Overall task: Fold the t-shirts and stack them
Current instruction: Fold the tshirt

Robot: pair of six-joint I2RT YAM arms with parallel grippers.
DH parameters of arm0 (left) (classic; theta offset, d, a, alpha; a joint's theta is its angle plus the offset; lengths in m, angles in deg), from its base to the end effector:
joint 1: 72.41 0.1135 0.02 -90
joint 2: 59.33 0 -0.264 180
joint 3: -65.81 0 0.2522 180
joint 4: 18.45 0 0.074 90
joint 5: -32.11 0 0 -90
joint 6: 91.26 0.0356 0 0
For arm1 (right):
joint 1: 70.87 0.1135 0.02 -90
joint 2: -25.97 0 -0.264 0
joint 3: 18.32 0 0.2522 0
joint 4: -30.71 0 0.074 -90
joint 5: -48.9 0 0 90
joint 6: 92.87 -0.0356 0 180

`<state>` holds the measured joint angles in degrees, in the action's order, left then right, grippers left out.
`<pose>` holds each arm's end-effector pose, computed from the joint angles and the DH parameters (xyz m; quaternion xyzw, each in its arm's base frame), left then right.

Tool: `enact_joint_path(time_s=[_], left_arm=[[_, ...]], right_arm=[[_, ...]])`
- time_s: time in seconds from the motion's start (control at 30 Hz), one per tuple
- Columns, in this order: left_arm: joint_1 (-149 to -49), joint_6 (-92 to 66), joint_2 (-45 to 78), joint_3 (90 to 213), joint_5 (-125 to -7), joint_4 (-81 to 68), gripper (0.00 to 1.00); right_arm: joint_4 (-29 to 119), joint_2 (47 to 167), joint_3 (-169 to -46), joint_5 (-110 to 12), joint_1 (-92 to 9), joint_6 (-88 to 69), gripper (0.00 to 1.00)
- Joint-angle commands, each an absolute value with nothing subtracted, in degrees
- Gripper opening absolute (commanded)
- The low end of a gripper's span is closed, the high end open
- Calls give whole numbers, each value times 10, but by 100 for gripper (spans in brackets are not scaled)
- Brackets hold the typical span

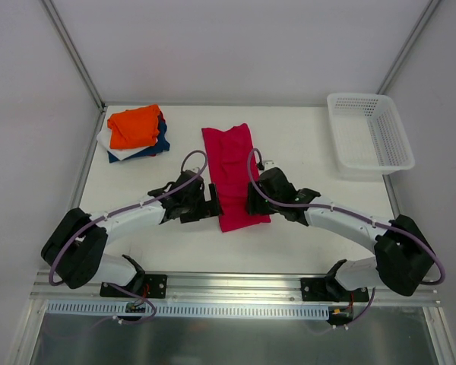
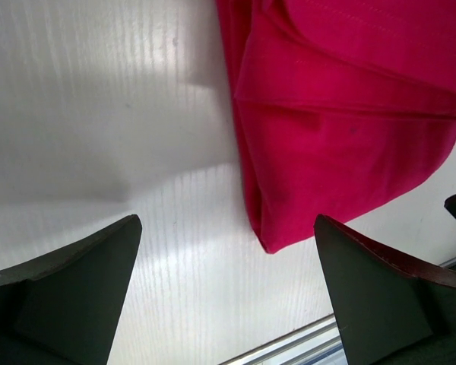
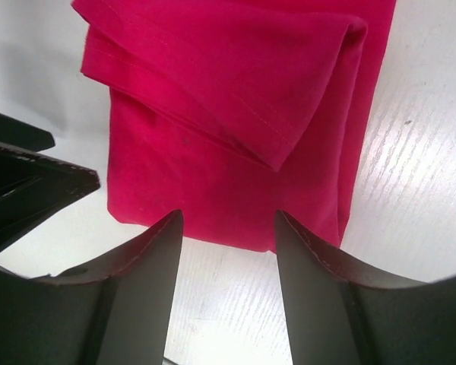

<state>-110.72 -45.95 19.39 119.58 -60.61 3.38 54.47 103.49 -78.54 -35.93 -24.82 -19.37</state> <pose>0.2124 -0.1700 0.1862 -0.0430 0.9285 -0.2605 0.2611 0.2010 0.2039 0.2244 -0.2138 0.8840 0.1797 0.3750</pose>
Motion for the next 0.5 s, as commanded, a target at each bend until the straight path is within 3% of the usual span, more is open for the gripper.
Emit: enact_joint_path(time_s=[0.0, 0.47], left_arm=[[-1111, -479, 160, 1179, -597, 35, 99], [-1111, -479, 147, 1168, -596, 36, 99]], right_arm=[[519, 1040, -780, -347, -244, -211, 55], [469, 1122, -790, -353, -242, -203, 55]])
